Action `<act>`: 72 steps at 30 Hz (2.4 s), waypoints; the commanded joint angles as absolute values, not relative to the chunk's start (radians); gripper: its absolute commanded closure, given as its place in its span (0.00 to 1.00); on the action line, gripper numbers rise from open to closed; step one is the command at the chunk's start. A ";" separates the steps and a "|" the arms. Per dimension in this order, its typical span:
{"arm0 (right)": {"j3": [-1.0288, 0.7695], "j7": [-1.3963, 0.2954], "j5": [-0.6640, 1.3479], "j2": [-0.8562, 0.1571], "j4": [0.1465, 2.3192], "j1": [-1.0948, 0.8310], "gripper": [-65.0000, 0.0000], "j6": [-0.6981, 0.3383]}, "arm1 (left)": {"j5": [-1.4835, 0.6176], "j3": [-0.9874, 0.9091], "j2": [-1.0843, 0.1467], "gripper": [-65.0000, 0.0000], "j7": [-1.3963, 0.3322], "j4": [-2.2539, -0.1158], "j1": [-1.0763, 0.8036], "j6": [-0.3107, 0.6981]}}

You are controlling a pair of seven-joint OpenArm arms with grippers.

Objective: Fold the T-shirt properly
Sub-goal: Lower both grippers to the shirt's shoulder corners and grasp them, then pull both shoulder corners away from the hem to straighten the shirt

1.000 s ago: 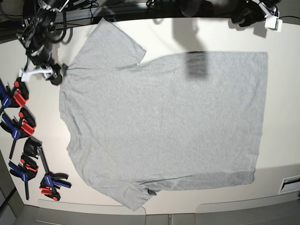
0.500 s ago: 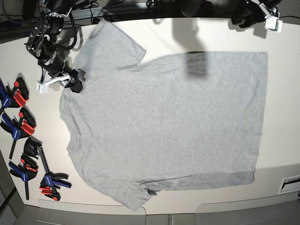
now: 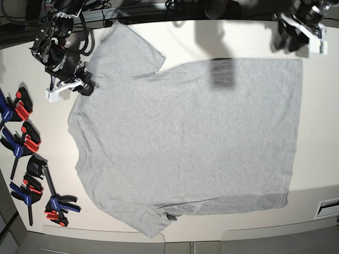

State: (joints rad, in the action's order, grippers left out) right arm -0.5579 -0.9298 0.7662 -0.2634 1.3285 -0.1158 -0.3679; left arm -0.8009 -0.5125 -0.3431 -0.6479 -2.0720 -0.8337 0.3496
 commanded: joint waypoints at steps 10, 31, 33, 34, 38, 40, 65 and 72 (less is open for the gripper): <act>-0.557 -0.958 0.733 -0.274 1.335 -0.113 1.00 -0.360 | -0.891 -0.672 -0.376 0.59 -0.692 -1.796 -0.584 0.355; -0.557 -0.959 0.736 -0.274 1.335 -0.113 1.00 -0.360 | -1.093 -0.677 -0.424 0.59 -0.845 -1.425 -0.508 0.479; -0.557 -0.959 0.736 -0.274 1.335 -0.113 1.00 -0.360 | -1.089 -0.674 -0.424 0.59 -0.845 -1.422 -0.491 0.479; -0.557 -0.959 0.736 -0.274 1.335 -0.113 1.00 -0.360 | -1.089 -0.671 -0.424 0.59 -0.845 -1.419 -0.480 0.479; -0.557 -0.959 0.736 -0.274 1.335 -0.113 1.00 -0.360 | -1.062 -0.639 -0.424 0.59 -0.844 -1.409 -0.447 0.479; -0.557 -0.959 0.736 -0.274 1.335 -0.113 1.00 -0.360 | -1.050 -0.619 -0.424 0.59 -0.844 -1.397 -0.429 0.479; -0.559 -1.036 0.736 -0.277 1.336 -0.120 1.00 -0.398 | -1.016 -0.595 -0.422 1.00 -0.841 -1.332 -0.412 0.523; -0.671 -1.094 0.736 -0.278 1.338 -0.155 1.00 -0.423 | -1.075 -0.680 -0.422 1.00 -0.841 -1.374 -0.507 0.555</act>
State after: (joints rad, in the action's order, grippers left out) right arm -0.6670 -1.0710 0.7845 -0.2630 1.3312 -0.1501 -0.4320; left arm -1.0607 -0.6704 -0.4019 -0.8490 -1.3582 -0.5022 0.5510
